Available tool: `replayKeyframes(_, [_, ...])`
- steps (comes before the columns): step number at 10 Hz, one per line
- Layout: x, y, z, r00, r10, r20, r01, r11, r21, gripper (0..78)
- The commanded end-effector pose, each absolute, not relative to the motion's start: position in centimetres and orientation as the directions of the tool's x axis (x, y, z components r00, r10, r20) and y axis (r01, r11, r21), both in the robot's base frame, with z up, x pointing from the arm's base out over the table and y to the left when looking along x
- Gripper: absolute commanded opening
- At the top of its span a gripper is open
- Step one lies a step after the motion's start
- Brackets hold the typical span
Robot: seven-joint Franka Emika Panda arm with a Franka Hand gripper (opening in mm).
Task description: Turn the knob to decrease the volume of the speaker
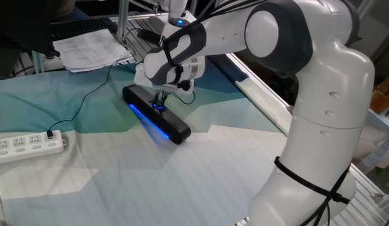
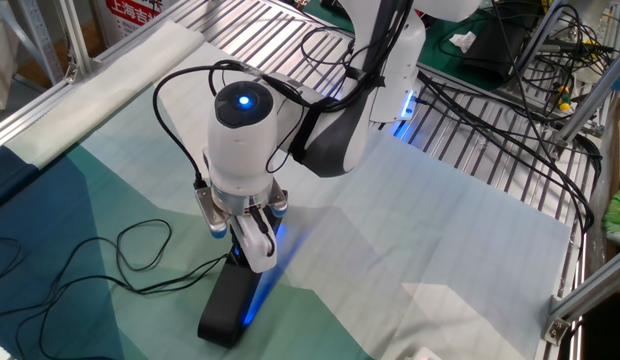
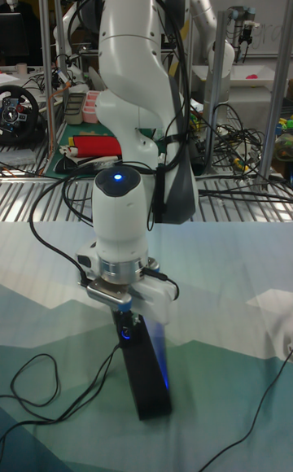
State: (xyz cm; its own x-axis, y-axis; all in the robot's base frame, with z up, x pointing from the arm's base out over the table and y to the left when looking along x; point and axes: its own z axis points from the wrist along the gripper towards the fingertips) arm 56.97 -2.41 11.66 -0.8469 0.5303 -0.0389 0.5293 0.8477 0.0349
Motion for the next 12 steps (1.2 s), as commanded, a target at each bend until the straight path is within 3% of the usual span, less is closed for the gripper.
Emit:
replayKeyframes(1, [54.79,-1.63,7.71,-0.999,-0.037,0.034,-0.037,0.999,0.000,1.2])
replayKeyframes(12, [54.75,-1.65,7.70,-0.982,-0.185,0.033,-0.185,0.983,0.012,1.2])
